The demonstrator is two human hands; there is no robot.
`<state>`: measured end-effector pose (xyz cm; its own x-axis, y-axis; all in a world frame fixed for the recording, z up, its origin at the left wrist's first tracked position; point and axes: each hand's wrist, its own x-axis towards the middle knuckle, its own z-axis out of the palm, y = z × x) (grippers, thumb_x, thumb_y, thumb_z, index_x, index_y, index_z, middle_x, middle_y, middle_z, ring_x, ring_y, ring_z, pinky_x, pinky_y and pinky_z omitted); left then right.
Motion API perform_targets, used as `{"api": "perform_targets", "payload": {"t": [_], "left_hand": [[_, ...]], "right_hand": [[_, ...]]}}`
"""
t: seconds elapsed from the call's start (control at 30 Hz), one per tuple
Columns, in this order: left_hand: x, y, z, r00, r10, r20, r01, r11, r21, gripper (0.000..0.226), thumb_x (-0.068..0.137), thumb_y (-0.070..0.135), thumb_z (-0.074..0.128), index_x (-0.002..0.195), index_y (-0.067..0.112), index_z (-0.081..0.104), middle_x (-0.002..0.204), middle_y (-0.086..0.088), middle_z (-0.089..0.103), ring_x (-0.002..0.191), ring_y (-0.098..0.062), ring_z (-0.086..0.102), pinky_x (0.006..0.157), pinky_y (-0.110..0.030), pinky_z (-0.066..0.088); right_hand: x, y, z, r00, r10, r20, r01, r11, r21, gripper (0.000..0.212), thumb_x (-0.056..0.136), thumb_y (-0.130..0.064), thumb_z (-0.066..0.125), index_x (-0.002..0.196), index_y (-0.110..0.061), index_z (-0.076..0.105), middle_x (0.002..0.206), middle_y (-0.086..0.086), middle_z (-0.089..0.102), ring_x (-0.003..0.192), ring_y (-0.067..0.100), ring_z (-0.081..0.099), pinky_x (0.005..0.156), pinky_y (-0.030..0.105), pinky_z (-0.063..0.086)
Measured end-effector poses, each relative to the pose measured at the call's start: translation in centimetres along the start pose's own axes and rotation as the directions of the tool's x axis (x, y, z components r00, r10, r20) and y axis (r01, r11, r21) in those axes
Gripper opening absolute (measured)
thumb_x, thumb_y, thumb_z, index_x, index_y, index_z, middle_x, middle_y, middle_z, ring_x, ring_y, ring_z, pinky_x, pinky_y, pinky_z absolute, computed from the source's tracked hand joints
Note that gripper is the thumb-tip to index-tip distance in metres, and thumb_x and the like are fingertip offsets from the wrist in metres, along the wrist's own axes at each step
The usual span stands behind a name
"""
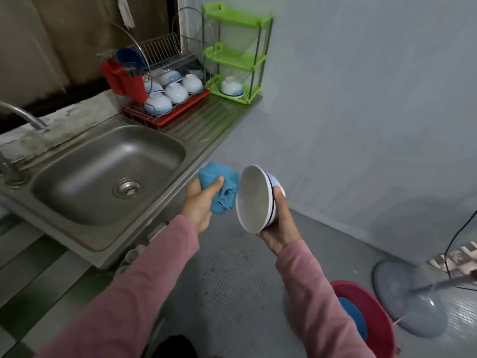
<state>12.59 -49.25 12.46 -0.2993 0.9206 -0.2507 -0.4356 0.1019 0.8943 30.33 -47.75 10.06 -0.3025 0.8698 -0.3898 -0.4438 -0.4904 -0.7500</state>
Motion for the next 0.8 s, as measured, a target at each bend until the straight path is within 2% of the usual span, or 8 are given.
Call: {"api": "perform_targets", "payload": {"t": [0.17,0.27,0.37,0.47,0.53,0.7,0.8], "left_hand": [[4.7,-0.7,3.5,0.991,0.130,-0.028,-0.123,0.974,0.189,0.026,0.092,0.015,0.067,0.118,0.014,0.060,0.113,-0.011,0.070,0.103,-0.028,0.068,0.092,-0.049,0.055],[8.5,-0.5,4.9,0.979,0.203,-0.028,-0.184,0.932,0.313,0.018,0.093,0.018,0.066,0.106,0.028,0.059,0.108,-0.003,0.069,0.100,-0.020,0.068,0.090,-0.041,0.056],[12.9,-0.1,5.8,0.967,0.254,-0.016,-0.227,0.887,0.402,0.019,0.094,0.019,0.064,0.100,0.035,0.056,0.102,0.004,0.068,0.094,-0.013,0.067,0.085,-0.032,0.054],[18.4,0.7,6.4,0.956,0.289,-0.048,-0.234,0.852,0.468,0.016,0.094,0.021,0.063,0.103,0.033,0.057,0.099,0.007,0.067,0.093,-0.012,0.065,0.082,-0.030,0.052],[22.4,1.8,7.0,0.950,0.297,-0.093,-0.216,0.844,0.491,0.014,0.094,0.022,0.063,0.105,0.028,0.058,0.097,0.009,0.066,0.093,-0.013,0.064,0.080,-0.029,0.050],[31.9,5.1,8.1,0.931,0.319,-0.178,-0.206,0.862,0.464,0.016,0.091,0.020,0.067,0.101,0.031,0.061,0.094,0.010,0.066,0.088,-0.011,0.064,0.077,-0.027,0.051],[36.8,7.0,8.2,0.906,0.346,-0.243,-0.212,0.870,0.446,0.019,0.089,0.018,0.069,0.103,0.028,0.060,0.091,0.014,0.064,0.084,-0.005,0.062,0.069,-0.016,0.047]], "right_hand": [[4.9,-3.2,-1.9,0.999,-0.029,-0.013,0.030,0.998,0.057,0.074,0.074,-0.056,0.072,0.135,-0.020,0.056,0.125,0.013,0.069,0.115,0.029,0.066,0.096,0.049,0.052],[9.2,-4.1,-2.5,0.997,-0.029,-0.073,0.034,0.997,0.065,0.090,0.067,-0.056,0.083,0.142,-0.019,0.048,0.130,0.014,0.066,0.116,0.030,0.066,0.085,0.043,0.057],[14.2,-5.3,-2.5,0.991,-0.048,-0.123,0.054,0.998,0.041,0.105,0.062,-0.054,0.091,0.147,-0.018,0.041,0.134,0.015,0.062,0.118,0.034,0.065,0.087,0.050,0.057],[19.5,-7.7,-1.6,0.990,-0.116,-0.077,0.116,0.993,-0.012,0.093,0.063,-0.049,0.089,0.140,-0.017,0.048,0.131,0.017,0.064,0.117,0.036,0.064,0.092,0.056,0.055],[23.1,-9.9,-0.2,0.987,-0.157,-0.029,0.156,0.986,-0.059,0.086,0.063,-0.046,0.088,0.136,-0.014,0.054,0.128,0.017,0.066,0.118,0.036,0.064,0.098,0.058,0.052],[32.8,-14.1,3.1,0.979,-0.195,-0.064,0.181,0.967,-0.180,0.098,0.049,-0.046,0.091,0.130,-0.015,0.047,0.124,0.012,0.066,0.112,0.028,0.067,0.098,0.053,0.054],[37.6,-15.2,4.3,0.979,-0.191,-0.072,0.172,0.962,-0.212,0.099,0.043,-0.048,0.091,0.127,-0.018,0.046,0.122,0.009,0.064,0.104,0.022,0.067,0.095,0.046,0.056]]}}
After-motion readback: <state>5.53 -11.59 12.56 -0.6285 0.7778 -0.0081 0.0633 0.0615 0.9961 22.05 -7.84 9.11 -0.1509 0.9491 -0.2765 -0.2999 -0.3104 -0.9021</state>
